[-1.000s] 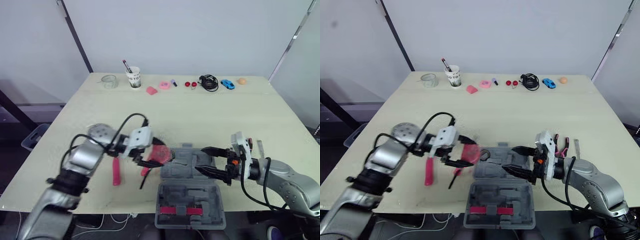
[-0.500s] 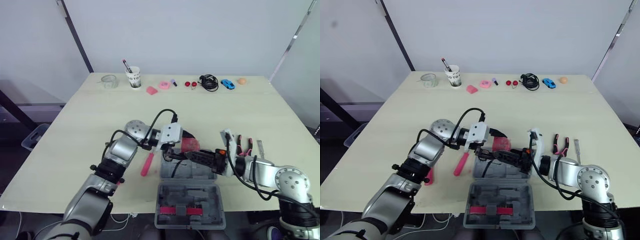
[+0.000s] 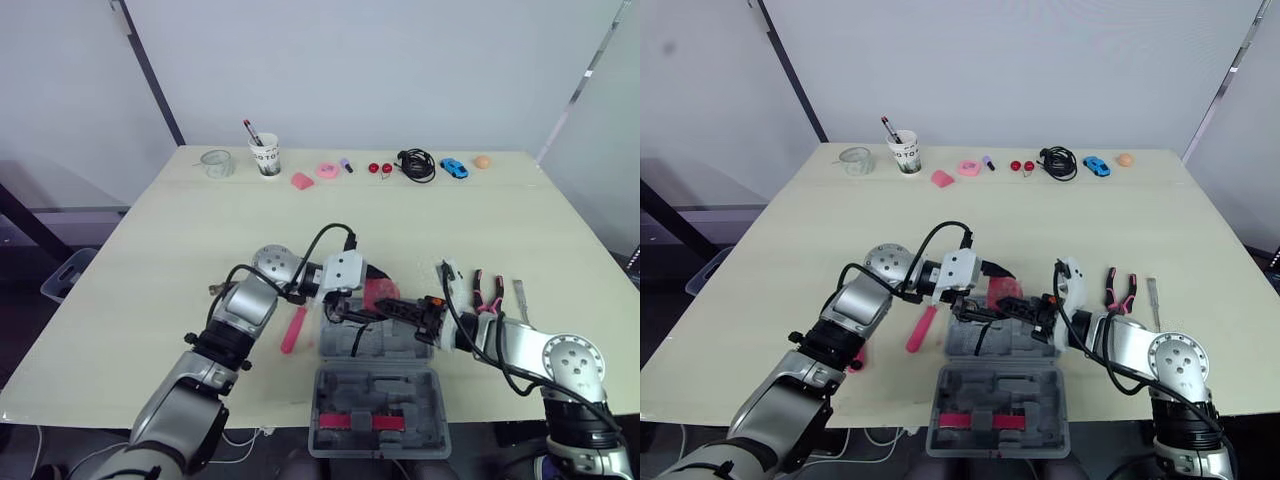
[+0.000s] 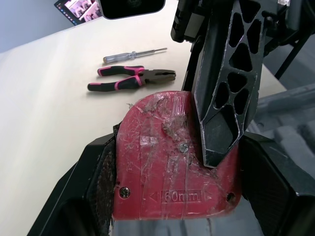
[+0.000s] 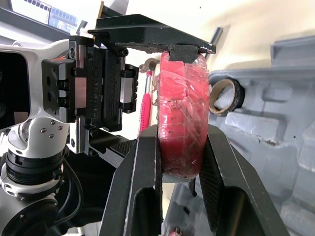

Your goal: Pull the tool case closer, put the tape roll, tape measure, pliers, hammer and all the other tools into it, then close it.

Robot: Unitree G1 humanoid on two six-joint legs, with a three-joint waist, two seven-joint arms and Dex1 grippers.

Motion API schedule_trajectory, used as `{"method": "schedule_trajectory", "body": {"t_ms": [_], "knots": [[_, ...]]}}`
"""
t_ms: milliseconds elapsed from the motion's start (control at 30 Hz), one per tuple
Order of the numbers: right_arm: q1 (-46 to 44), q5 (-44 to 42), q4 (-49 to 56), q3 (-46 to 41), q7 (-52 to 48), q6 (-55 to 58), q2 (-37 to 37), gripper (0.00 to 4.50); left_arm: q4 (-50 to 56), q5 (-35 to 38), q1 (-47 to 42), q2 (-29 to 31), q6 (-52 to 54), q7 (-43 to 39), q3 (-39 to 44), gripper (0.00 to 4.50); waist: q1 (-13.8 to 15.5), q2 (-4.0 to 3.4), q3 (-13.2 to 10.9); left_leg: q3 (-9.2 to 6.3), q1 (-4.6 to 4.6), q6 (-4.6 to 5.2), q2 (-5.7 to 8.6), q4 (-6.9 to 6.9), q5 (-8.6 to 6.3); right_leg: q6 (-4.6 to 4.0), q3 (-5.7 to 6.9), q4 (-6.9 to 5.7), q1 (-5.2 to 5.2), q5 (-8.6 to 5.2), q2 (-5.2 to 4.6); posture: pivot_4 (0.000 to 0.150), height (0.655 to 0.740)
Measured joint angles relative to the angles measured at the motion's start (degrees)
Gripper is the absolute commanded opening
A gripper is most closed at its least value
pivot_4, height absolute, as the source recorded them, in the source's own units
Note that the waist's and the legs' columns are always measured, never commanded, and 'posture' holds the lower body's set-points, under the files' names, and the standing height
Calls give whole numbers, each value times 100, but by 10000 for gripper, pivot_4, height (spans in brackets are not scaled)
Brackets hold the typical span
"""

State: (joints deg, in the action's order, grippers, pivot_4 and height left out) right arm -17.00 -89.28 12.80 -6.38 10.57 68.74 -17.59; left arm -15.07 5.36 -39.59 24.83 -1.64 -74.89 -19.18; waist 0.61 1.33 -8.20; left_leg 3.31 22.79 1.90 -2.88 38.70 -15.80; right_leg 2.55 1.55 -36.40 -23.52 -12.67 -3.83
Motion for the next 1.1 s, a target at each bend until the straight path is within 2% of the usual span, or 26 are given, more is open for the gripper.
{"method": "schedule_trajectory", "body": {"t_ms": [33,100,133,333,533,633,900,1100], "knots": [[5,-26,0,9,0,-1,-22,4621,17,24,16,1,22,-1,0,40413,0,0,0,-5,0,0,0,0,0,0,0,0,0,0,0,1500,7400],[51,-52,22,25,-6,-12,-199,4621,52,167,65,79,141,-144,23,44549,-2,0,0,-9,0,0,0,0,0,0,-1,0,0,0,0,1500,7400],[95,-67,25,3,-25,-33,-357,4621,98,236,137,190,209,-239,64,45000,-6,0,0,-10,0,0,0,0,0,0,0,0,0,0,0,1500,7400],[451,-133,61,-188,-460,-49,-1029,4621,421,571,390,568,457,-521,170,45000,8,-1,0,-14,2,0,0,0,0,0,-2,6,1,-1,0,1500,7400],[1114,-158,-229,-635,-1354,177,-2212,4621,1501,1514,1035,1415,1139,-869,899,45000,-6,-1,-1,-13,0,1,-6,-3,-1,-1,-4,12,1,-1,4,1500,7400],[1334,34,-391,-649,-1825,241,-2434,4621,1973,1890,1452,1667,1363,-1007,1066,45000,-1,-2,0,-11,-2,1,-11,-3,-1,-2,-7,12,1,-2,9,1500,7400],[1599,1273,-1033,-391,-2818,230,-2607,4621,2844,2375,2243,2181,1642,-961,1539,45000,19,-2,-1,-9,-1,1,-10,-3,-1,-23,-23,16,1,-16,18,1500,7400],[1615,1617,-1167,-330,-3011,268,-2297,4621,3141,2552,2598,2374,1793,-854,1820,45000,14,-8,-4,-7,-2,0,-12,-4,-1,-22,-27,17,1,-16,23,1500,7400]]}}
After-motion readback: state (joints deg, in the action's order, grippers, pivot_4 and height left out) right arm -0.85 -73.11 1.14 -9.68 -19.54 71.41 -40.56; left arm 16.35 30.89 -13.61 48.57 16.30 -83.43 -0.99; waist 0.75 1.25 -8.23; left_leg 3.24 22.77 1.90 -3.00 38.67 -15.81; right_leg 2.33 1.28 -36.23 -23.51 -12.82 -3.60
